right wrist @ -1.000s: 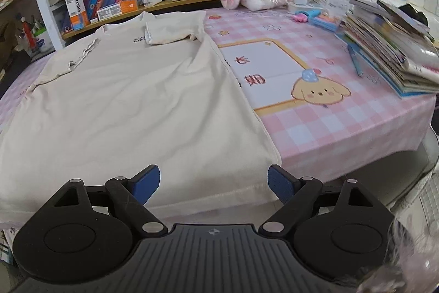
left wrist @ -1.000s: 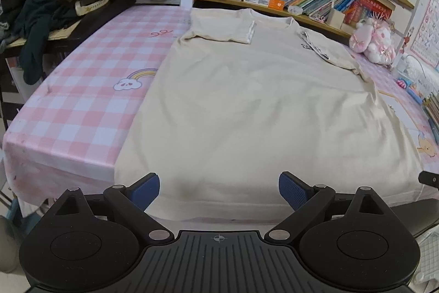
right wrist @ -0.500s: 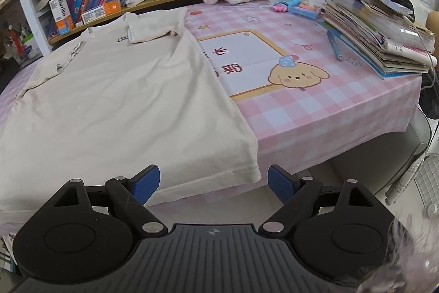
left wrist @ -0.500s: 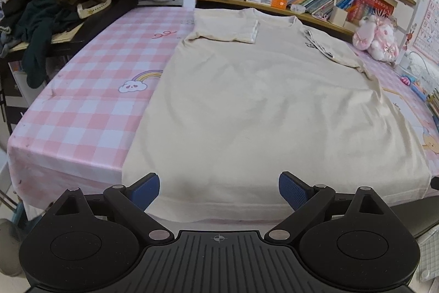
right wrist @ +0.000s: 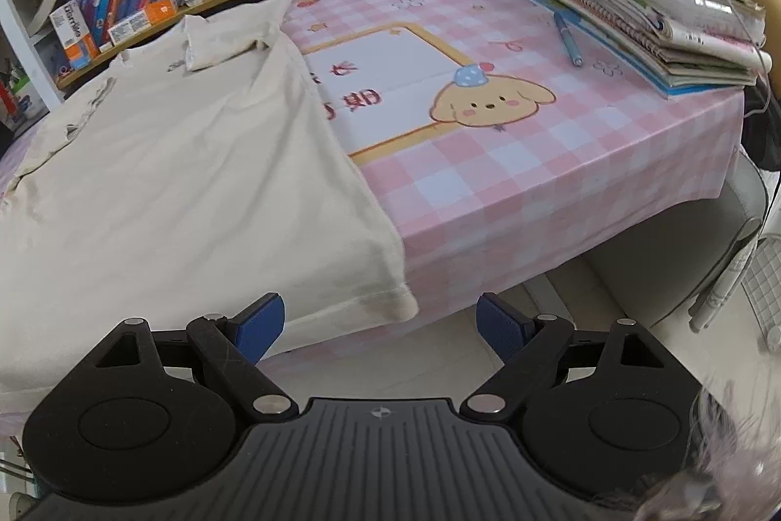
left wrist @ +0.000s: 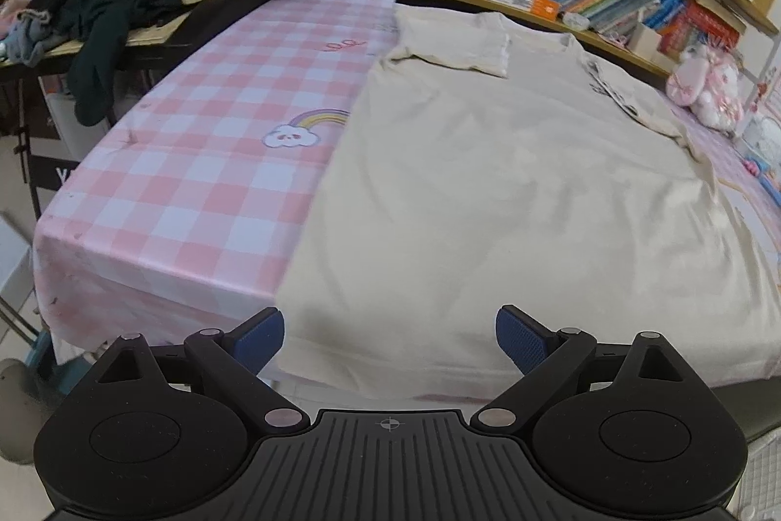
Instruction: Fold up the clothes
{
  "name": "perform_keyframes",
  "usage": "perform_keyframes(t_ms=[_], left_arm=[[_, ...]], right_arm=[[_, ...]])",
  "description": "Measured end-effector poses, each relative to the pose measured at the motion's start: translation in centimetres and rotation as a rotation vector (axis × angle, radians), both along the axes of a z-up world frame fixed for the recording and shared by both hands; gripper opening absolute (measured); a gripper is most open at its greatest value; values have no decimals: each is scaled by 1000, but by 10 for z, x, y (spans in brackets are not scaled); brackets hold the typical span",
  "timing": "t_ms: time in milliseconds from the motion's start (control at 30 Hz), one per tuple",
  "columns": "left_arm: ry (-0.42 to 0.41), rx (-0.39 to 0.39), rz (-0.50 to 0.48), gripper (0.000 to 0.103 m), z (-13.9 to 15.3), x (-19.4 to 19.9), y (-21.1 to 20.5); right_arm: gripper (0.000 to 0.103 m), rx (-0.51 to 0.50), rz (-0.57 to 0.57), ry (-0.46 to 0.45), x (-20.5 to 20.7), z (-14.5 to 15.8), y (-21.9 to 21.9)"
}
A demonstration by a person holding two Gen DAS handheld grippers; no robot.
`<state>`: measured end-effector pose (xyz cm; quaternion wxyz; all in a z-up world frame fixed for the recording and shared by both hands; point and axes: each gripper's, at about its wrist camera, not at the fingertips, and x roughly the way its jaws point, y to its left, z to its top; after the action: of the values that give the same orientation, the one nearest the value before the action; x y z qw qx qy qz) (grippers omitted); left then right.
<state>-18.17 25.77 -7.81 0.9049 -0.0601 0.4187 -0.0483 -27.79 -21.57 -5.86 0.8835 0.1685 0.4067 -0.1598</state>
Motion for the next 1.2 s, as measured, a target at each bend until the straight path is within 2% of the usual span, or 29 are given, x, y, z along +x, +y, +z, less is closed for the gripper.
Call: perform_keyframes(t_ms=[267,467,533,667,800,867,933,1000,1033,1100,1200], left_arm=[[33,-46,81,92,-7,8,20],[80,-93,122,84,-18,16,28],[96,-120,132,79,-23,19,30],[110,-156,139,79,-29,25,31],[110,-180,132,68,-30,28,30],[110,-186,133,66,-29,28,30],[106,-199,139,57,-28,25,33],[101,-222,147,48,-28,22,38],[98,-233,150,43,-28,20,41],[94,-232,147,41,-26,19,44],[94,-227,147,42,-25,19,50]], right_arm=[[81,102,-38,42,11,-14,-27],[70,185,-34,57,18,-21,-37],[66,203,-32,65,20,-23,-38],[59,231,-26,63,23,-23,-41],[46,244,-20,53,24,-22,-41],[33,258,-13,46,24,-21,-41],[18,272,-4,47,25,-20,-40],[12,255,7,46,25,-17,-37],[10,246,12,41,26,-15,-36],[9,233,18,31,26,-11,-34],[9,229,24,40,28,-8,-34]])
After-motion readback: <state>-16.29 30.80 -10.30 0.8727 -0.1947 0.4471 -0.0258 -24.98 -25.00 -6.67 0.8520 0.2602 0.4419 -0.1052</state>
